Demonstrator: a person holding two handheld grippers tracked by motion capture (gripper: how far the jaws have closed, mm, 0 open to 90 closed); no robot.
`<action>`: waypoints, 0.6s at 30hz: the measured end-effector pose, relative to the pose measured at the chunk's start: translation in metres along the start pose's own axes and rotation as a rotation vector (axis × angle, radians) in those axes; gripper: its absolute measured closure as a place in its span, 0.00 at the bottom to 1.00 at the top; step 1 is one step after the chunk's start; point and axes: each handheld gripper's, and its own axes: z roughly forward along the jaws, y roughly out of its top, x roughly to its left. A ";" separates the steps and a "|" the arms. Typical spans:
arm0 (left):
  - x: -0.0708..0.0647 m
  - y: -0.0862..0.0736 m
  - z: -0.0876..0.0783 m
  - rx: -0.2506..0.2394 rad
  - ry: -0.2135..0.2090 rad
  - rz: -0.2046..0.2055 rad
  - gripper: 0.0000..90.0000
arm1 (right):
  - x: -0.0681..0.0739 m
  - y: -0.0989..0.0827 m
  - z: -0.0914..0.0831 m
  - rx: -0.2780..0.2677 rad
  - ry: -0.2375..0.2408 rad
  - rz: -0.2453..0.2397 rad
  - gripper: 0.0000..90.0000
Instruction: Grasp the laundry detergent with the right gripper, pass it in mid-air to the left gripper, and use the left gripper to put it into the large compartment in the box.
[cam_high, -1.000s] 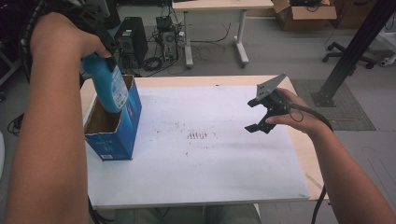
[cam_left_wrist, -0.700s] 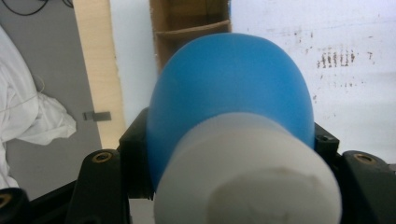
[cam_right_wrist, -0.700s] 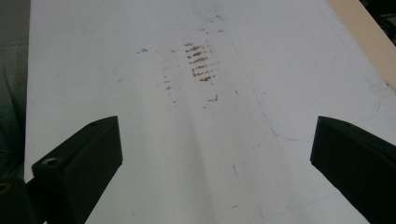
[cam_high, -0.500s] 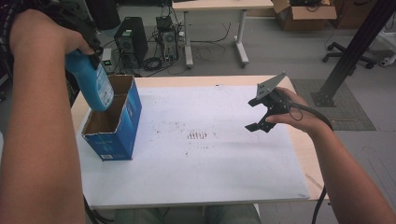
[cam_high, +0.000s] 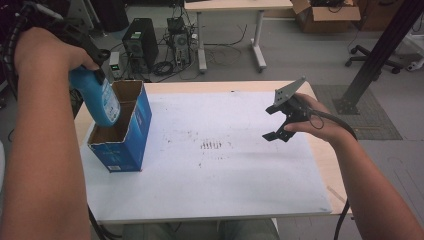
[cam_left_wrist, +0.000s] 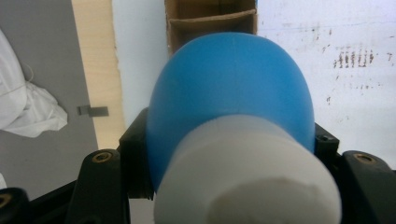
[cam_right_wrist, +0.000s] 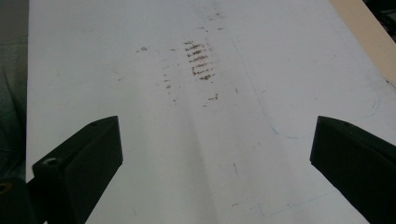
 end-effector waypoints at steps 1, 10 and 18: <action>0.002 0.000 0.007 0.009 -0.004 0.002 0.42 | 0.000 0.000 0.000 0.001 -0.001 -0.001 0.03; 0.003 0.002 0.033 0.040 -0.005 0.013 0.42 | 0.002 0.000 0.000 -0.001 0.000 0.003 0.03; 0.001 0.005 0.053 0.047 -0.017 0.022 0.42 | 0.003 -0.001 0.001 -0.004 0.001 0.003 0.03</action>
